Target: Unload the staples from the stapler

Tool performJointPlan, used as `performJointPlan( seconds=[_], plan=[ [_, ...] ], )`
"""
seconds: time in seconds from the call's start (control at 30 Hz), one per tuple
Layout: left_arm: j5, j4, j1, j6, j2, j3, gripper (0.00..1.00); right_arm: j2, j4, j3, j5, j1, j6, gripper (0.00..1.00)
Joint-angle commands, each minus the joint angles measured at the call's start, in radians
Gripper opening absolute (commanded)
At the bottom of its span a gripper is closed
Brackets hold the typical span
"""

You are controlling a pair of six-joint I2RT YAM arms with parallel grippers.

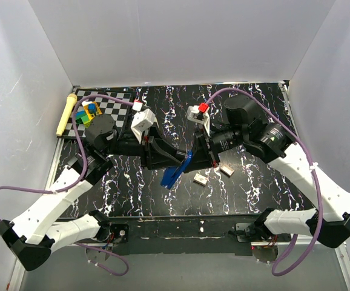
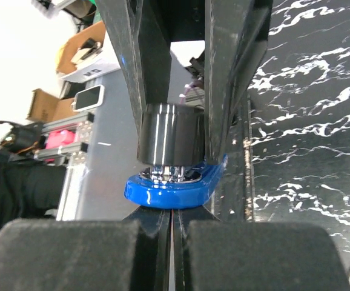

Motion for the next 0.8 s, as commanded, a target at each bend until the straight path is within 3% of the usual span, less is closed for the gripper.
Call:
performJointPlan(
  seconds=[0.0,0.17,0.37,0.77],
  plan=[
    [0.044,-0.102,-0.131,0.077,0.105,0.036,0.00,0.087,0.197,0.117,-0.029,0.030,0.005,0.01],
    [0.002,-0.176,-0.211,0.141,0.165,0.067,0.00,0.123,0.182,0.160,-0.022,0.045,-0.010,0.01],
    [-0.077,-0.182,-0.214,0.161,0.123,0.059,0.00,0.103,0.148,0.144,0.018,0.044,-0.038,0.01],
    [-0.189,-0.185,-0.214,0.178,0.065,0.075,0.00,-0.017,0.128,-0.066,0.207,0.038,-0.072,0.01]
  ],
)
